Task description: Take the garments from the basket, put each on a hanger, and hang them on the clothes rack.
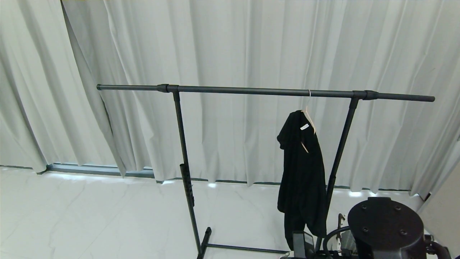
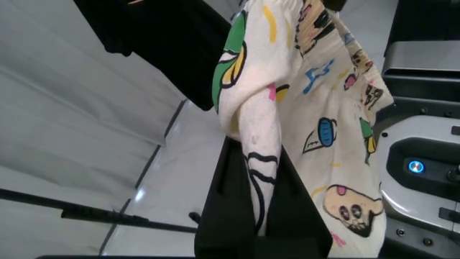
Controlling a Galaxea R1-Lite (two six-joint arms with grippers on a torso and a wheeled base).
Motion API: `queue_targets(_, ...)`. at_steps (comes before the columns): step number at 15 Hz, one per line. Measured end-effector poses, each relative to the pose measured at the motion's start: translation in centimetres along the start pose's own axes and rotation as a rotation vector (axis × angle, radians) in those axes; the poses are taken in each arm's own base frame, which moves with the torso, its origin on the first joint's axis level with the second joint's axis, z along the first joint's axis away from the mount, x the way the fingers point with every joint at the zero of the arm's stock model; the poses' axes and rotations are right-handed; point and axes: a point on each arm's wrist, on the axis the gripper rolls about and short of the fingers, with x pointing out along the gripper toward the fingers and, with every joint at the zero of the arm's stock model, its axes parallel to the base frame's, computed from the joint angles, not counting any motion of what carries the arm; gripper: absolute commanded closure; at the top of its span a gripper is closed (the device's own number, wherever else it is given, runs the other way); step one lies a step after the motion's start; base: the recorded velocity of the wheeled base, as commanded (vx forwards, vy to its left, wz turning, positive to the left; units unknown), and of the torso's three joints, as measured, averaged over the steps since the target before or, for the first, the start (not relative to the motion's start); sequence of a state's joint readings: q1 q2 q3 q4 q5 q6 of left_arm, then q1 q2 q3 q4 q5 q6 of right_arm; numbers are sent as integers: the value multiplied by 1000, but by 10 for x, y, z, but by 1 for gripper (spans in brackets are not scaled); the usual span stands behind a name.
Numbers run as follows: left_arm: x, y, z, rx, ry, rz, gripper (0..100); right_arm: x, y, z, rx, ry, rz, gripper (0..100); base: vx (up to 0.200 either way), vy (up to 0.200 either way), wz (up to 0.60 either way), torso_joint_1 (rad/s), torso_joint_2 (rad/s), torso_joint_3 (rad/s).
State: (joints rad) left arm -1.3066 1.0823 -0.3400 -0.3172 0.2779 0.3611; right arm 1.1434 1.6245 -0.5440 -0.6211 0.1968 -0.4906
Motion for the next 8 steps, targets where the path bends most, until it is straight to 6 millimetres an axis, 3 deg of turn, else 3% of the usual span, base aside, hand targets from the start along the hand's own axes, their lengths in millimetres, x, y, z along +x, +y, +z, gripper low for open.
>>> queue_targets(1, 0, 0, 0, 0, 0, 3, 0, 0, 0, 0, 0, -3, -2, 100, 0, 0, 0, 0, 0, 0)
queue_targets(6, 0, 4, -2, -16, 13, 33, 0, -5, -8, -3, 12, 3, -36, 100, 0, 0, 0, 0, 0, 0)
queue_targets(8, -1, 13, -7, -49, 38, 95, 0, -14, -20, -9, 34, 13, -91, 100, 0, 0, 0, 0, 0, 0)
